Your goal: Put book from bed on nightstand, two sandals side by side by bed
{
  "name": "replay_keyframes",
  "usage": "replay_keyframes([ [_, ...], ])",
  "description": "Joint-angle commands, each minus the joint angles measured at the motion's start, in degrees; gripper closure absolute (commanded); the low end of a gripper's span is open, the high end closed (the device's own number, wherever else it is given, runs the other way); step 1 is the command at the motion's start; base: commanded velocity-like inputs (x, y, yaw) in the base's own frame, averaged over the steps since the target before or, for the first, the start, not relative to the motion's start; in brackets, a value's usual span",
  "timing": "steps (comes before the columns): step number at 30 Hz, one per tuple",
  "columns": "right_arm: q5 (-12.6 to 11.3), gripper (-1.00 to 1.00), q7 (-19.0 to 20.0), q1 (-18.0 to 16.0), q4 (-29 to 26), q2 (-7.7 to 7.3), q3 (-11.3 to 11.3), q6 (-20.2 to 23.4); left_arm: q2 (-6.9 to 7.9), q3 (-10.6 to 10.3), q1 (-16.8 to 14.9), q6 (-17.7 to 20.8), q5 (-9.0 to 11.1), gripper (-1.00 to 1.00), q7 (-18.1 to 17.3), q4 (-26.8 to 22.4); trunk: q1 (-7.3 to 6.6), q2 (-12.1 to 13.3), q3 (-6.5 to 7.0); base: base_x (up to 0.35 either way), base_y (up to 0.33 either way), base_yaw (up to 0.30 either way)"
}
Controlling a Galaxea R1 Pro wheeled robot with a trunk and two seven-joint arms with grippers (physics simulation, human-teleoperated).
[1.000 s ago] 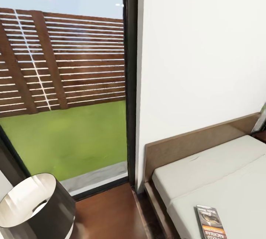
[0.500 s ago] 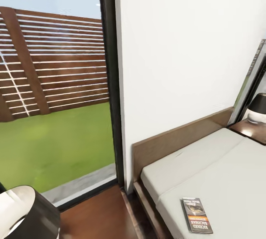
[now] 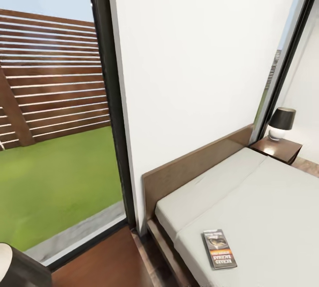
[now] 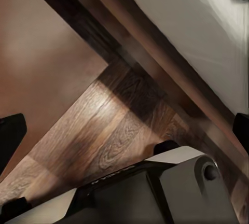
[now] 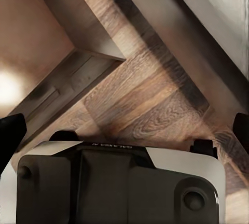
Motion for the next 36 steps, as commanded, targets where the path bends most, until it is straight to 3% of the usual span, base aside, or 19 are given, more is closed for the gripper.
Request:
replay_keyframes([
  [1, -0.41, -1.0, 0.24, -0.09, 0.21, -0.02, -0.37, 0.11, 0.04, -0.07, -0.05, -0.24, 0.05, -1.0, -0.15, 0.04, 0.04, -0.14, -0.11, 0.0, 0.0, -0.272],
  [36, -0.4, -1.0, 0.27, -0.07, 0.21, -0.02, -0.37, 0.11, 0.02, -0.07, -0.03, -0.24, 0.05, -1.0, -0.15, 0.04, 0.04, -0.14, 0.72, 0.0, 0.0, -0.272],
])
